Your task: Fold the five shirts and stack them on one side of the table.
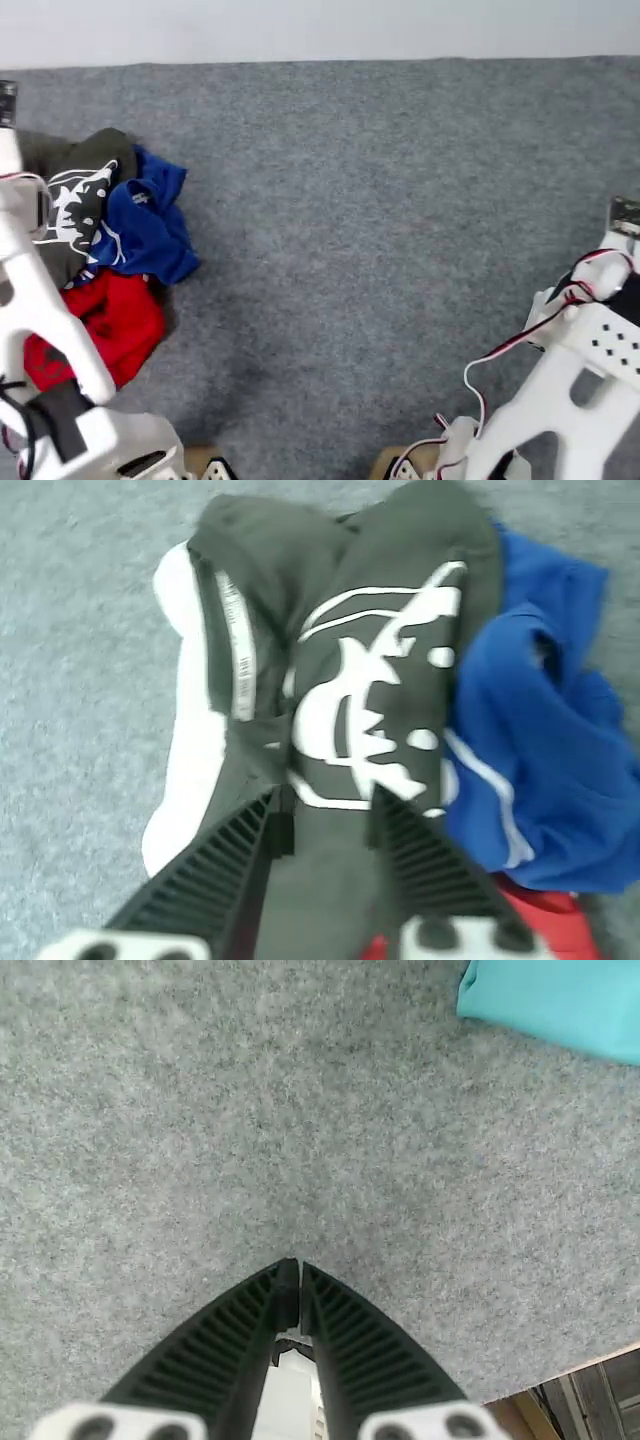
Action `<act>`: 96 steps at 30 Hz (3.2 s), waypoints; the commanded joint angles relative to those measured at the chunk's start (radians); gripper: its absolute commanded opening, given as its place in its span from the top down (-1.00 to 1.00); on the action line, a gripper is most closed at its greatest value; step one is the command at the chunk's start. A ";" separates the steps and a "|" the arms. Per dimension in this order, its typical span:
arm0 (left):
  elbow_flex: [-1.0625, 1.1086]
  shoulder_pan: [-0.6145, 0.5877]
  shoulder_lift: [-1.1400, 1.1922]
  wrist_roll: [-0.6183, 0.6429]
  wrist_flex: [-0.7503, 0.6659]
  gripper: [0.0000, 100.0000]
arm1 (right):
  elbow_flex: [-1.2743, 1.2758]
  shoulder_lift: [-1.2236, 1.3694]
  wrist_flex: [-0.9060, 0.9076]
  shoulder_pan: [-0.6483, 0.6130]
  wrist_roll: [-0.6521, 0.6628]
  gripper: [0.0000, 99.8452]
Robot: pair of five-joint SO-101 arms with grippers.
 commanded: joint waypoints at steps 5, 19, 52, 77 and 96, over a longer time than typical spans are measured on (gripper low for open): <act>-0.139 -0.054 0.120 -0.012 -0.002 0.61 | -0.006 -0.022 0.038 -0.013 -0.006 0.98; -0.435 -0.135 0.451 -0.012 0.008 0.61 | -0.006 -0.022 0.039 -0.013 -0.009 0.98; -0.676 0.287 0.264 0.167 0.259 0.99 | -0.006 -0.031 0.039 -0.013 -0.009 0.98; -0.639 1.261 0.529 0.238 0.166 0.99 | -0.006 -0.031 0.041 -0.010 -0.005 0.98; -0.881 1.407 0.598 0.241 0.170 0.99 | -0.006 -0.022 0.038 -0.010 -0.005 0.98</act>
